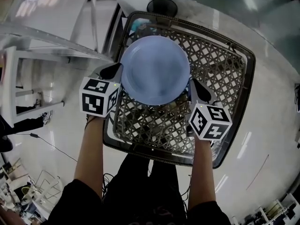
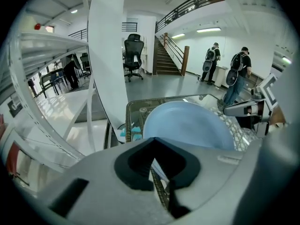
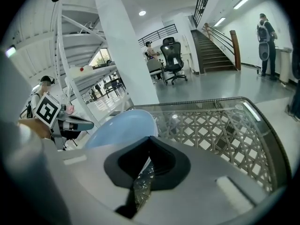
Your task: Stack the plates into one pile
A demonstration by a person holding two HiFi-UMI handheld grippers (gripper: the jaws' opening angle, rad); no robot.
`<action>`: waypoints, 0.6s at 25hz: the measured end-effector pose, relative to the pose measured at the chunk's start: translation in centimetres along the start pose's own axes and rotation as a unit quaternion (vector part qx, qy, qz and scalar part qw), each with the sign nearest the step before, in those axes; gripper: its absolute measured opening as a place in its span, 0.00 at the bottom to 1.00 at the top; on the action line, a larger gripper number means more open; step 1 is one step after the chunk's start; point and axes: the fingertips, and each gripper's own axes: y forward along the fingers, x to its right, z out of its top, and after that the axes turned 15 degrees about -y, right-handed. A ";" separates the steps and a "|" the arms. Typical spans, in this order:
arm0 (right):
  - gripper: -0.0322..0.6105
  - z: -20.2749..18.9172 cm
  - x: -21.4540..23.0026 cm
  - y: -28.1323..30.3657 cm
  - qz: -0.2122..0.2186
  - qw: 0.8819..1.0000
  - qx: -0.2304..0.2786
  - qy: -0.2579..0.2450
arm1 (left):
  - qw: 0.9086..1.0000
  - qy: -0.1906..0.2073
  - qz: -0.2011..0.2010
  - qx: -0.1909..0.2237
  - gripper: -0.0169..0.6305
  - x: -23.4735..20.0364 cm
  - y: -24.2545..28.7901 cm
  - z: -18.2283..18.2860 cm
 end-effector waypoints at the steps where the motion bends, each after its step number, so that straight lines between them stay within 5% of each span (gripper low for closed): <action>1: 0.06 0.1 -0.1 -0.1 0.002 1.000 0.002 0.000 | 1.000 0.001 -0.001 0.007 0.02 0.2 -0.2 0.0; 15: 0.06 3.3 -0.7 -4.2 0.004 0.998 0.062 -0.010 | 0.996 -0.011 -0.017 0.087 0.03 3.0 -4.7 1.3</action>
